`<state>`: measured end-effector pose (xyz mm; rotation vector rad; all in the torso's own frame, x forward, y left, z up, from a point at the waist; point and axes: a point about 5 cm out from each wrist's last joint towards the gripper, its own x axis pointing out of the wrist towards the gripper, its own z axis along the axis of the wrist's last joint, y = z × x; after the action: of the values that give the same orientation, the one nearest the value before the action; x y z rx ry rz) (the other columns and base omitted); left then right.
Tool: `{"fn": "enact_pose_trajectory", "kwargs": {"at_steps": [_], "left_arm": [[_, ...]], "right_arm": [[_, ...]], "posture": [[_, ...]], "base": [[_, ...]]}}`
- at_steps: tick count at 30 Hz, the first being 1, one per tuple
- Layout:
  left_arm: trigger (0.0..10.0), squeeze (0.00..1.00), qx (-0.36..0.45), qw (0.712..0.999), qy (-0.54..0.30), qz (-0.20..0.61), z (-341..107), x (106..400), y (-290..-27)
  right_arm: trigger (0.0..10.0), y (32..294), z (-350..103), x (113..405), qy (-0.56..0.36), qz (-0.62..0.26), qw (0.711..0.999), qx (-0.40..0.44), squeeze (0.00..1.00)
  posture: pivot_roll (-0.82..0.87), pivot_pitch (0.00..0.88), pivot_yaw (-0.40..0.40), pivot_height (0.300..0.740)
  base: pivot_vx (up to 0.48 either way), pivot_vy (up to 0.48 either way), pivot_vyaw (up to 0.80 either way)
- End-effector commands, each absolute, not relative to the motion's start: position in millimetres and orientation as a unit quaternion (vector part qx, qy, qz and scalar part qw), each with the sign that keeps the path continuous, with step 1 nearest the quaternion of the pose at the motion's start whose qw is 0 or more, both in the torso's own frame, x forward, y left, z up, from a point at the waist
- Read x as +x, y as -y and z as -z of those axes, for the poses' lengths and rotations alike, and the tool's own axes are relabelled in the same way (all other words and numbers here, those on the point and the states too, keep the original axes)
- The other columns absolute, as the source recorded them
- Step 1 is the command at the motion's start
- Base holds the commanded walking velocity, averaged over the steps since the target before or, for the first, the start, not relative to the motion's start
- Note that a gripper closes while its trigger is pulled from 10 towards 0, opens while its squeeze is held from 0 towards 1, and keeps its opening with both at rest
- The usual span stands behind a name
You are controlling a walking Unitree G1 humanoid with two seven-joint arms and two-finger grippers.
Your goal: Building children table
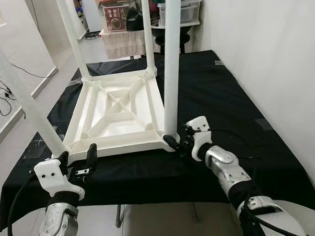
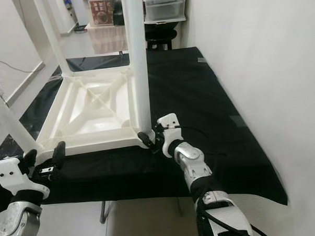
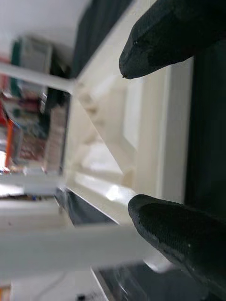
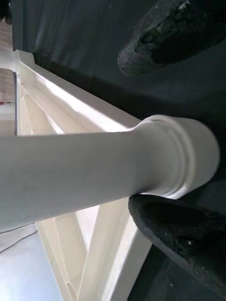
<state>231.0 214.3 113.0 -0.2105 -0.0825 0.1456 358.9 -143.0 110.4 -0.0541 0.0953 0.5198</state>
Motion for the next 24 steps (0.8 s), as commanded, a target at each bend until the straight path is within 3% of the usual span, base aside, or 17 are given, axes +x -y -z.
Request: {"fn": "enact_pose_trajectory", "kwargs": {"at_steps": [1,15,19,24], "left_arm": [[10.0,0.0,-0.097,0.991,0.032,-0.085,-112.1,228.3,-217.7],[10.0,0.0,-0.02,0.994,-0.006,-0.106,-114.7,213.9,-215.0],[10.0,0.0,0.003,0.994,-0.007,-0.113,-115.2,213.2,-216.3],[10.0,0.0,0.042,0.99,-0.01,-0.132,-116.2,215.2,-220.8]], "right_arm": [[10.0,147.4,-113.6,359.0,-0.043,-0.254,0.966,-0.024,0.0],[10.0,138.2,-115.2,336.4,-0.028,-0.284,0.959,0.004,0.0],[10.0,139.2,-118.7,336.1,-0.018,-0.258,0.966,0.009,0.0],[10.0,143.2,-122.1,338.4,-0.011,-0.204,0.979,0.014,0.0]], "posture": [[-0.03,0.0,0.036,0.74],[-0.03,0.042,0.04,0.74],[-0.02,0.052,0.031,0.74],[-0.02,0.042,0.028,0.74]], "base": [[0.0,0.0,0.0],[0.0,0.0,0.0],[0.0,0.0,0.0],[0.0,0.48,0.0]]}}
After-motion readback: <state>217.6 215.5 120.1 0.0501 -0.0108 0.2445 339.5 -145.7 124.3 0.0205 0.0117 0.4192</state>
